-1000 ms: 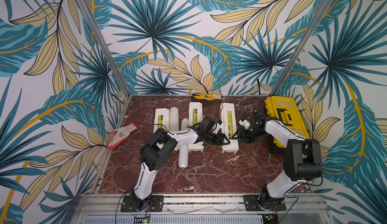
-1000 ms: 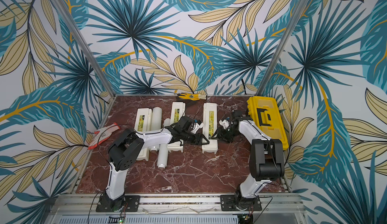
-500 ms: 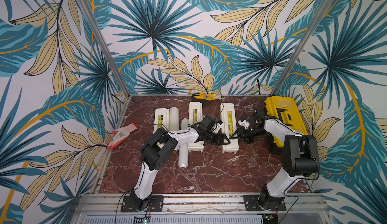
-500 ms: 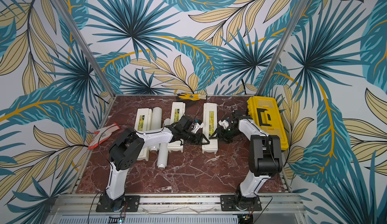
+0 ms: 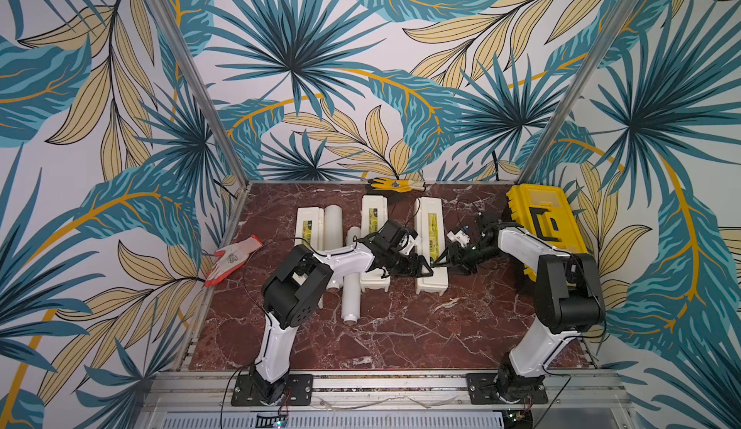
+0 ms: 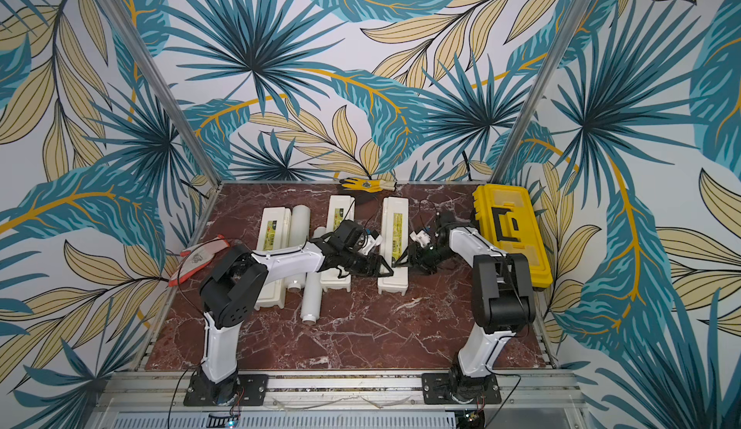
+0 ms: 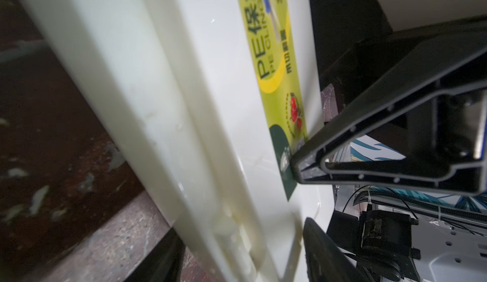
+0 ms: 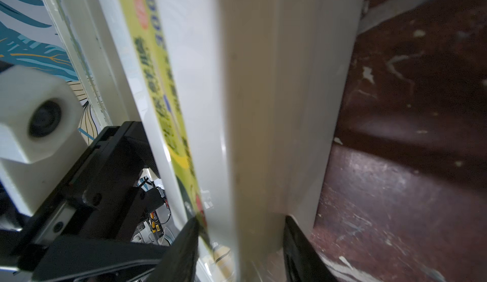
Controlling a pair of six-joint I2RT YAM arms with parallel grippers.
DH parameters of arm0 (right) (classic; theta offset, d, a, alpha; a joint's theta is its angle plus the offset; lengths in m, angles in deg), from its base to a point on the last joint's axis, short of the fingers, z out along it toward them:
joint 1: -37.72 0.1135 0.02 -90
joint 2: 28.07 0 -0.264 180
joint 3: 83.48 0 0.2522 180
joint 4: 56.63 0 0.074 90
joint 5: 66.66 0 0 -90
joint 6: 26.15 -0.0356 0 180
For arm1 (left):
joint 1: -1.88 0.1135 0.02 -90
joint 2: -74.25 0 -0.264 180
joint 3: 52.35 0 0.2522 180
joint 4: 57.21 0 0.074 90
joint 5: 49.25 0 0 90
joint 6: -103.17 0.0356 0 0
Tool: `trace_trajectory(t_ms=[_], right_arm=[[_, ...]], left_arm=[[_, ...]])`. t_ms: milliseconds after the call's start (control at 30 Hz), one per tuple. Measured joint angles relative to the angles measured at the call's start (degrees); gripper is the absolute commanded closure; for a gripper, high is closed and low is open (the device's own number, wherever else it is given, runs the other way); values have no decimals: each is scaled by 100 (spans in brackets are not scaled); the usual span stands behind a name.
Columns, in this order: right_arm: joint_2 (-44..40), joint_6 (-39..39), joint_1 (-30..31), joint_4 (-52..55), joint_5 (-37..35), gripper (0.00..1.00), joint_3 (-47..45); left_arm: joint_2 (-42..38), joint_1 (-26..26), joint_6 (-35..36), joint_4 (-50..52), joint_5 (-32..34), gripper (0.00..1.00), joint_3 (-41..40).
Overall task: Put plastic wrap rolls into dispensers
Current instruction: Close the lid on the plastic wrap cutting box.
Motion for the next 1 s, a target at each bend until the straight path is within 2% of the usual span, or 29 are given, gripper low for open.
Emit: trace_trajectory(t_ms=[233, 433, 633, 800, 1000], right_arm=[[35, -166, 26, 35, -699, 21, 439], [417, -184, -85, -291, -1027, 17, 1335], [1545, -236, -170, -522, -758, 23, 2509], [2347, -267, -210, -210, -55, 38, 3346], [2564, -166, -282, 229, 173, 49, 3672]], left_arm=[[28, 17, 44, 81, -66, 31, 63], [63, 26, 81, 92, -101, 32, 66], [83, 37, 87, 109, -164, 32, 68], [92, 39, 127, 162, -177, 31, 96], [160, 109, 304, 533, -173, 19, 468]])
